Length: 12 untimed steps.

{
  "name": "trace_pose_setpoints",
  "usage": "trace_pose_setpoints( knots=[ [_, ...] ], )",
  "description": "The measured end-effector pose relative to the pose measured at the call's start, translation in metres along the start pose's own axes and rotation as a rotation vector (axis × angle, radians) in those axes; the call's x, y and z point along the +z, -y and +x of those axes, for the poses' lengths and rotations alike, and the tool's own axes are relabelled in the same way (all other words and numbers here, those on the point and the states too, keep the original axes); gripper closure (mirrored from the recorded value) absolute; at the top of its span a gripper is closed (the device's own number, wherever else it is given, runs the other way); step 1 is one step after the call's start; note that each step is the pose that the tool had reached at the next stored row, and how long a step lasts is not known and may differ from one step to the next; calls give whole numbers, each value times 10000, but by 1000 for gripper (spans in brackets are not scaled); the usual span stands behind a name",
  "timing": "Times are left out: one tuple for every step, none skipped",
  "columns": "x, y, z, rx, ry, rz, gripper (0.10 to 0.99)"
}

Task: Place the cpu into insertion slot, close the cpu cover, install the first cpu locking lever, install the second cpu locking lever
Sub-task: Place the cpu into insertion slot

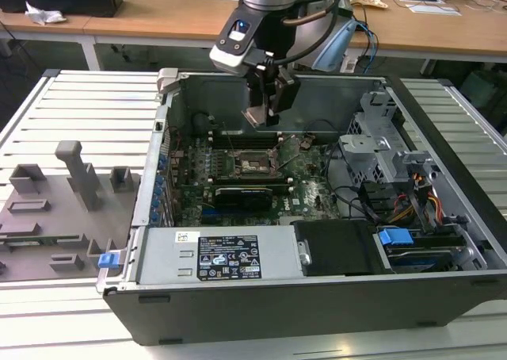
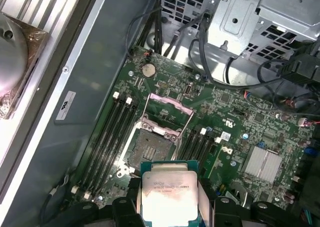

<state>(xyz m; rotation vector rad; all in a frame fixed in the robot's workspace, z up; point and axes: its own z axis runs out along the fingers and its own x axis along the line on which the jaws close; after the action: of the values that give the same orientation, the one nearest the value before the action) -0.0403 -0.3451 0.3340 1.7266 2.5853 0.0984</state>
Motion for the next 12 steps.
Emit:
trace_pose_setpoints(
  knots=[
    [1, 0, 0, 34, 2, 0, 549],
    [3, 0, 0, 72, 6, 0, 549],
    [4, 0, 0, 105, 8, 0, 549],
    [8, 0, 0, 163, 12, -2, 549],
    [14, 1, 0, 234, 24, 1, 549],
    [21, 1, 0, 325, 40, 4, 549],
    [30, 2, 0, 482, 60, 6, 549],
    [34, 2, 0, 566, 72, 9, 549],
    [39, 3, 0, 668, 89, 11, 549],
    [42, 3, 0, 747, 100, 14, 549],
    [46, 3, 0, 818, 106, 13, 549],
    [49, 3, 0, 909, 113, 12, 549]
  ],
)
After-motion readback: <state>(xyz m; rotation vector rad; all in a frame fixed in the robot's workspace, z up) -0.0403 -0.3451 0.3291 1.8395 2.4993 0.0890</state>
